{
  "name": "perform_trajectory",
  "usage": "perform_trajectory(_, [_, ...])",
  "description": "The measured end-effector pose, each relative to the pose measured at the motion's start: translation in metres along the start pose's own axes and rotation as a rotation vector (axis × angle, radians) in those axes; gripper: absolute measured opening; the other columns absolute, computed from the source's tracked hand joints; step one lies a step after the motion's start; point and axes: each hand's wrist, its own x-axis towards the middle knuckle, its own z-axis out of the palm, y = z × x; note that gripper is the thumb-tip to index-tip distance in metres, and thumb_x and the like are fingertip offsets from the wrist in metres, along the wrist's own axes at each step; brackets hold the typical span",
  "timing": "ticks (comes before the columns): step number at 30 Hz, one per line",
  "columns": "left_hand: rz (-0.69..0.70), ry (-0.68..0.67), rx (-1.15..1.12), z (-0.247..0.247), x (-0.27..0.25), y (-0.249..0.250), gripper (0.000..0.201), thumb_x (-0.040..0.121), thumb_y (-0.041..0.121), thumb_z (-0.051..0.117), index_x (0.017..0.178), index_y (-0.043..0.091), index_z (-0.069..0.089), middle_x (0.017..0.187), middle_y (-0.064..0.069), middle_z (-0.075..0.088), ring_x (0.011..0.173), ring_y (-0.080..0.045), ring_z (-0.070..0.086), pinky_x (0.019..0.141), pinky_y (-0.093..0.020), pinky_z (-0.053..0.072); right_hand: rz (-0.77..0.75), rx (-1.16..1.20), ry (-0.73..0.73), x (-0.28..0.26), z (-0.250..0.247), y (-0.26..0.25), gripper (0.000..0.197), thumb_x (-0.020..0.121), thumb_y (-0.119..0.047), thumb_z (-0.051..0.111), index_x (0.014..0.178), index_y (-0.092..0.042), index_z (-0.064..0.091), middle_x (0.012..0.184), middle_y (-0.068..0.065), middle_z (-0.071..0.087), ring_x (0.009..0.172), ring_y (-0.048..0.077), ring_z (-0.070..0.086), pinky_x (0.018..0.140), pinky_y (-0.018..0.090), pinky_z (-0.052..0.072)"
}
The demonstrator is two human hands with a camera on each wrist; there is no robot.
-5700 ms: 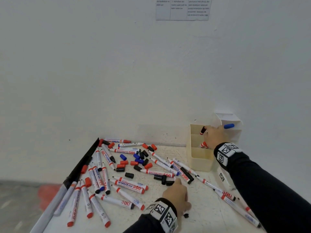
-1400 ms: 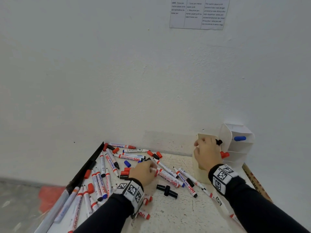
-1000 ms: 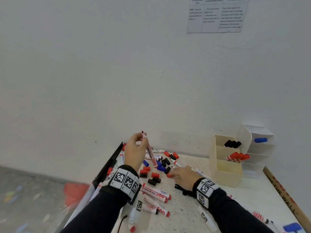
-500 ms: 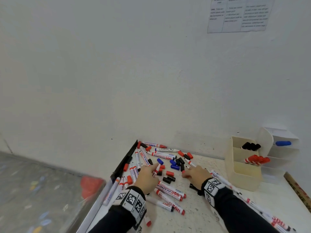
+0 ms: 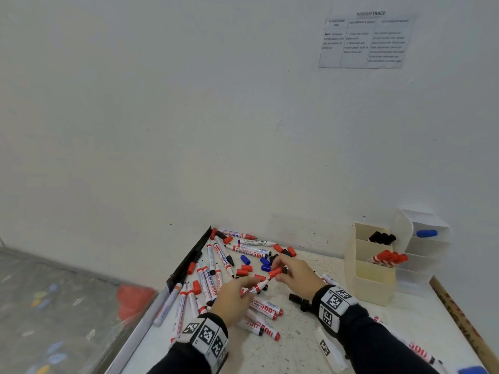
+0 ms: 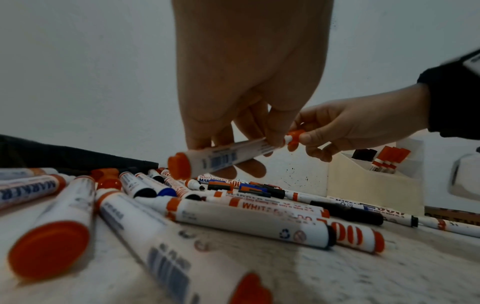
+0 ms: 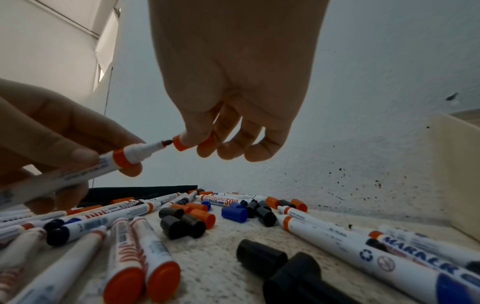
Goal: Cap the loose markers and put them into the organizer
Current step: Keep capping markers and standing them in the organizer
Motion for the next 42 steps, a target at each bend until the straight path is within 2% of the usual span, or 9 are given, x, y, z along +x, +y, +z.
perform_trajectory(6, [0.004,0.014,0.004,0.003,-0.007,0.001,0.036,0.092,0.009,0.051,0.125,0.024,0.056,0.126,0.007,0.057,0.114,-0.005,0.050,0.100,-0.021,0.036,0.013,0.038,0.013,-0.016,0.000,-0.001,0.021,0.090,-0.013,0.056,0.091,-0.033,0.051,0.097,-0.014,0.055,0.070,-0.006,0.046,0.068,0.010,0.034])
perform_trajectory(12, [-0.010,0.045,-0.013,0.004,-0.013,0.002,0.037,0.091,0.007,0.052,0.124,0.023,0.056,0.127,0.006,0.056,0.120,-0.007,0.049,0.104,-0.024,0.037,0.014,0.061,0.046,-0.026,0.001,-0.006,0.031,0.091,-0.011,0.054,0.085,-0.041,0.048,0.101,-0.011,0.057,0.067,-0.005,0.046,0.067,0.011,0.036])
perform_trajectory(19, [0.011,-0.006,-0.022,0.005,-0.020,0.008,0.035,0.091,0.011,0.053,0.123,0.023,0.057,0.124,0.006,0.058,0.114,-0.007,0.051,0.102,-0.026,0.040,0.019,0.092,-0.017,-0.039,0.007,-0.013,0.019,0.093,-0.016,0.052,0.090,-0.035,0.051,0.095,-0.016,0.057,0.067,-0.009,0.048,0.064,0.008,0.034])
perform_trajectory(22, [0.059,-0.033,0.027,0.005,-0.026,0.010,0.033,0.086,0.019,0.062,0.118,0.022,0.058,0.115,0.006,0.058,0.097,-0.004,0.052,0.082,-0.012,0.044,0.068,0.126,-0.018,-0.044,0.013,-0.016,0.020,0.097,-0.032,0.041,0.081,-0.028,0.051,0.077,-0.010,0.054,0.063,-0.001,0.047,0.062,0.013,0.036])
perform_trajectory(25, [0.038,-0.006,-0.018,0.006,-0.031,0.009,0.022,0.082,0.020,0.067,0.101,0.023,0.059,0.099,0.005,0.061,0.085,-0.006,0.057,0.076,-0.015,0.049,0.140,0.100,0.050,-0.047,0.018,-0.022,0.044,0.097,-0.045,0.031,0.066,-0.017,0.044,0.062,-0.004,0.038,0.059,0.010,0.038,0.058,0.018,0.033])
perform_trajectory(30, [0.100,-0.045,0.074,0.008,-0.039,0.014,0.020,0.096,0.027,0.045,0.103,0.019,0.062,0.079,0.004,0.058,0.064,-0.004,0.049,0.065,-0.014,0.042,0.184,0.188,0.152,-0.048,0.025,-0.033,0.048,0.098,-0.041,0.031,0.056,-0.018,0.035,0.055,-0.004,0.030,0.050,0.008,0.030,0.052,0.015,0.027])
perform_trajectory(36, [-0.148,-0.250,-0.477,-0.004,-0.049,0.021,0.030,0.099,0.031,0.037,0.095,0.009,0.057,0.065,0.003,0.044,0.041,-0.007,0.029,0.036,-0.018,0.027,0.113,0.351,0.178,-0.048,0.031,-0.047,0.042,0.099,-0.035,0.032,0.061,-0.020,0.038,0.056,-0.004,0.030,0.049,0.006,0.029,0.051,0.019,0.028])
perform_trajectory(39, [-0.122,-0.186,-0.482,-0.008,-0.055,0.022,0.029,0.099,0.030,0.038,0.087,0.014,0.059,0.062,0.004,0.046,0.039,-0.006,0.034,0.038,-0.017,0.031,0.063,0.335,0.120,-0.045,0.026,-0.054,0.040,0.099,-0.038,0.032,0.063,-0.022,0.040,0.056,-0.007,0.032,0.049,0.005,0.031,0.052,0.017,0.029])
perform_trajectory(42, [-0.094,-0.119,-0.256,-0.016,-0.054,0.017,0.034,0.098,0.037,0.036,0.077,0.020,0.056,0.065,0.007,0.050,0.054,-0.006,0.046,0.057,-0.018,0.040,0.024,0.188,0.080,-0.041,0.017,-0.054,0.042,0.098,-0.040,0.032,0.061,-0.021,0.040,0.057,-0.006,0.034,0.051,0.007,0.032,0.054,0.019,0.028])
